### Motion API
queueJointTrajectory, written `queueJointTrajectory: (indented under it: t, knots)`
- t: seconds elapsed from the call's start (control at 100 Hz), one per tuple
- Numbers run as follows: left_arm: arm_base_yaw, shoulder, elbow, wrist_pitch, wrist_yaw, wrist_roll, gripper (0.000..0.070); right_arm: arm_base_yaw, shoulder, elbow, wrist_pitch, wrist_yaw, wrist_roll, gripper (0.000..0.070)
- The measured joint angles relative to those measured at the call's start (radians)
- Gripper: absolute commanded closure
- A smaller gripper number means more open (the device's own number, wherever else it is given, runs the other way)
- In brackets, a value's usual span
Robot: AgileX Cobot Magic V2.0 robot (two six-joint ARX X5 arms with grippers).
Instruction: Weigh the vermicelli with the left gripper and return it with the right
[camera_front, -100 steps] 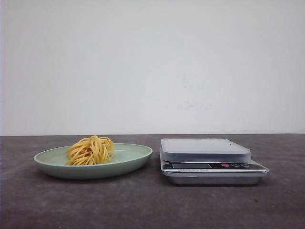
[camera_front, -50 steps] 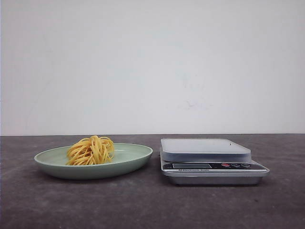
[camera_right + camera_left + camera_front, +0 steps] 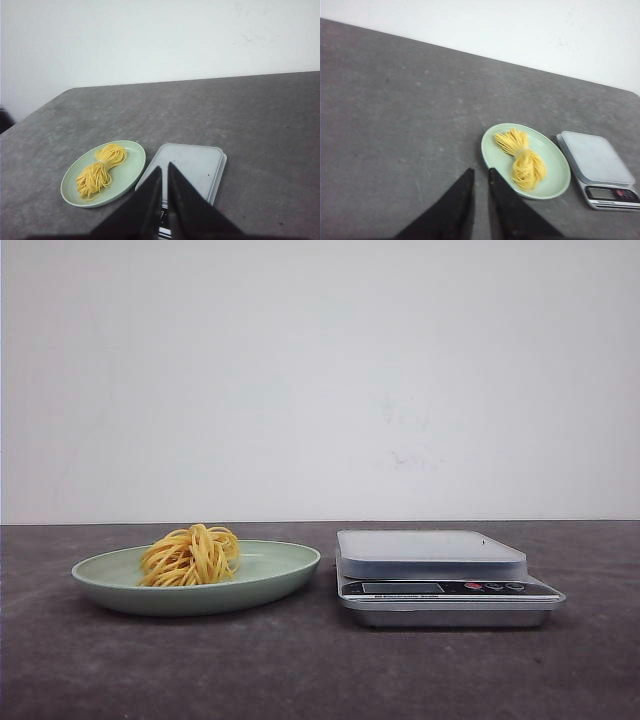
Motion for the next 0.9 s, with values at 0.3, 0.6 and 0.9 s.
queueJointTrajectory:
  t: [0.3,0.6,0.9]
  knots:
    - [0.149,0.0,-0.18,0.581,0.048,0.143,0.0689,0.0,0.0,0.0,0.0,0.0,0.0,0.0691]
    - [0.327,-0.007,-0.459,0.768,0.209,0.257,0.0689,0.0,0.0,0.0,0.0,0.0,0.0,0.0691]
    - [0.362,-0.031,-0.635,0.887,0.209,0.308,0.0689,0.0,0.0,0.0,0.0,0.0,0.0,0.0691]
